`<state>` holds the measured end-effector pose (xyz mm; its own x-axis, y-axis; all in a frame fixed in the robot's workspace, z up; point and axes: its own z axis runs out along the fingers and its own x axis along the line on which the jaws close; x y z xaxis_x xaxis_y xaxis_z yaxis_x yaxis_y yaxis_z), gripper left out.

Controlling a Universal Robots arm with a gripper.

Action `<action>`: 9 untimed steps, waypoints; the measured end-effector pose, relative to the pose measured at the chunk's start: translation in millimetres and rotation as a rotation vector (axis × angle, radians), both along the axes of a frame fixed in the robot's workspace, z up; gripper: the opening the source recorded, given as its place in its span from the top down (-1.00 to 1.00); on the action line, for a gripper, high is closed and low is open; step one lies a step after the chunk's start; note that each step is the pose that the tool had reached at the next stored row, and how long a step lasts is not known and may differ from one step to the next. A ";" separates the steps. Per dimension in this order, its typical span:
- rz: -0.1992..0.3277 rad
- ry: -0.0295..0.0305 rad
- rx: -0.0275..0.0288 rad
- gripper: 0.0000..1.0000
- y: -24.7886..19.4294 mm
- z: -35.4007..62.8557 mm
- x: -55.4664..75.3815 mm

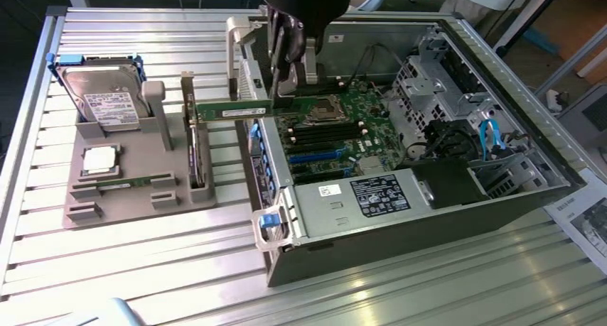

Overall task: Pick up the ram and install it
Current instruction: 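Pick up the ram and move it above insertion slot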

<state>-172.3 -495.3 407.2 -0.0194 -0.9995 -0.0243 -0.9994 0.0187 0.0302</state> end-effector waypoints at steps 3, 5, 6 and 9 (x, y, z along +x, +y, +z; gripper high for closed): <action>0.000 0.0000 0.0001 0.76 -0.2 0.0 4.8; 0.000 0.0001 0.0000 0.76 -0.5 0.0 8.0; 0.000 0.0000 0.0001 0.76 -0.5 0.0 9.2; 0.000 0.0000 0.0002 0.76 -1.0 0.0 14.0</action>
<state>-158.3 -496.4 407.2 -0.0194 -0.9995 -0.0246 -0.9994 0.0187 0.0302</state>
